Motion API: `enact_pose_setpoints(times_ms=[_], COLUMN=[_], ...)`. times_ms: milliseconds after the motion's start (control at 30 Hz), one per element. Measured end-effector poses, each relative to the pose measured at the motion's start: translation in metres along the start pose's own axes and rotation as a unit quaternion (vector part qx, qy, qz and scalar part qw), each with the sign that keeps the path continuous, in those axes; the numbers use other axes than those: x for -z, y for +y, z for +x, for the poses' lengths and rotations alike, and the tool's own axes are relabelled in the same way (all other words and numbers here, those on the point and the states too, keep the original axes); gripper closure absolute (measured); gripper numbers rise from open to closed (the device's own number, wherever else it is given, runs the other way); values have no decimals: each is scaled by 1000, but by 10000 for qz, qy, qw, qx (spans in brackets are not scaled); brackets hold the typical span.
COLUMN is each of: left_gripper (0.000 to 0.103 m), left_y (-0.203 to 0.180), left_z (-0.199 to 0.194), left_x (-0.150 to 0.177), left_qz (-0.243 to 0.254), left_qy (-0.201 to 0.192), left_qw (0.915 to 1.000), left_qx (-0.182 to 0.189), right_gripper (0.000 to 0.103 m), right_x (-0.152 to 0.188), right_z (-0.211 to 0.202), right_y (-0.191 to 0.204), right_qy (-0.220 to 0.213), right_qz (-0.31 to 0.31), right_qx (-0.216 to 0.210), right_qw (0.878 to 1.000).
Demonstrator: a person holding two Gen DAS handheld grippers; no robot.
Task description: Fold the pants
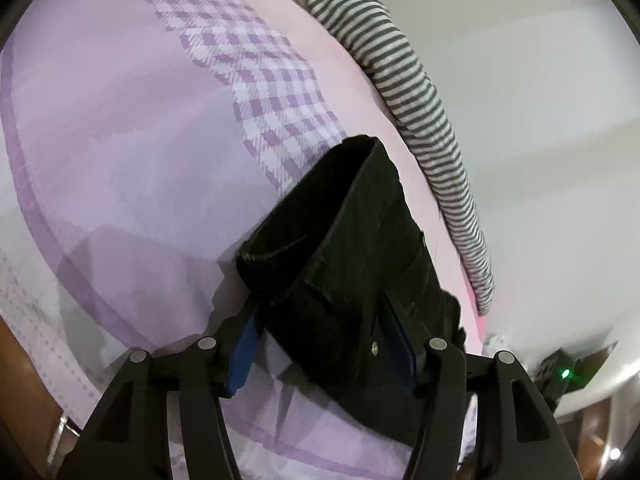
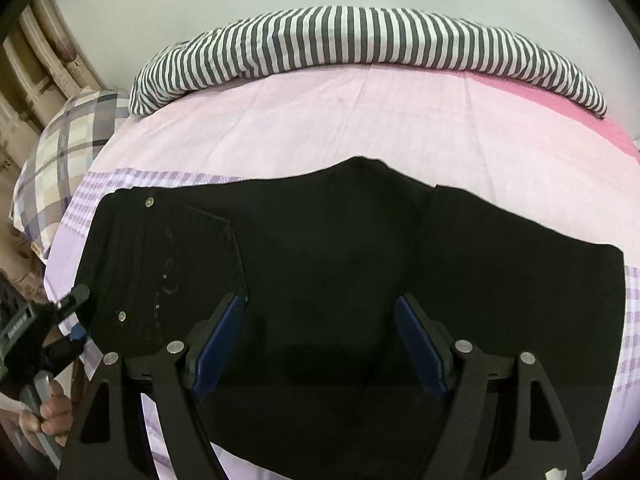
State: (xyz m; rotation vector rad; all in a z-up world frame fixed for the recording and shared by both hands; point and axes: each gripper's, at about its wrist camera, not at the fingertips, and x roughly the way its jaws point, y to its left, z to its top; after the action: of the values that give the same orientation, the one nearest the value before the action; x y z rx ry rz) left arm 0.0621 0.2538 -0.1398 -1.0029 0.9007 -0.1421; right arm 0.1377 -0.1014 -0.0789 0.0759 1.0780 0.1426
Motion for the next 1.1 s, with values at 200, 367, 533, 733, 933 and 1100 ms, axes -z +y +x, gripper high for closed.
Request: enact_pose_setpoints(times_ms=[200,367,533,733,933,1100], left_gripper=[44,36,28,72,82,82], left_y=[2,-15,-28,-15,-76,-146], left_z=[0,11,21,16,-1,-5], left_x=[-5,-7,-5,-12,-8,-5], left_qz=[25,484,726,329,1150,1774], left_qy=[-135,-250,-339,-321,-482,-462], left_qw=[9999,9982,9958,9982,9916,9830], left_qx=[-30,-240,-435,-379,-354,-85], right_gripper=[27,27,27,27,27,27], right_x=[2,2,6,11,16,30], right_z=[1,3,3,-9,-30,-63], right_y=[2,-2,-3,-10,-29,-65], right_qy=[3,2,-25,-223,-521,-962], right_qz=[-105,59,127,221,451,720], right_qx=[-51,-122,-172,-255,-303,-153], right_qw=[9999,9999,9998,9992,9972,9926])
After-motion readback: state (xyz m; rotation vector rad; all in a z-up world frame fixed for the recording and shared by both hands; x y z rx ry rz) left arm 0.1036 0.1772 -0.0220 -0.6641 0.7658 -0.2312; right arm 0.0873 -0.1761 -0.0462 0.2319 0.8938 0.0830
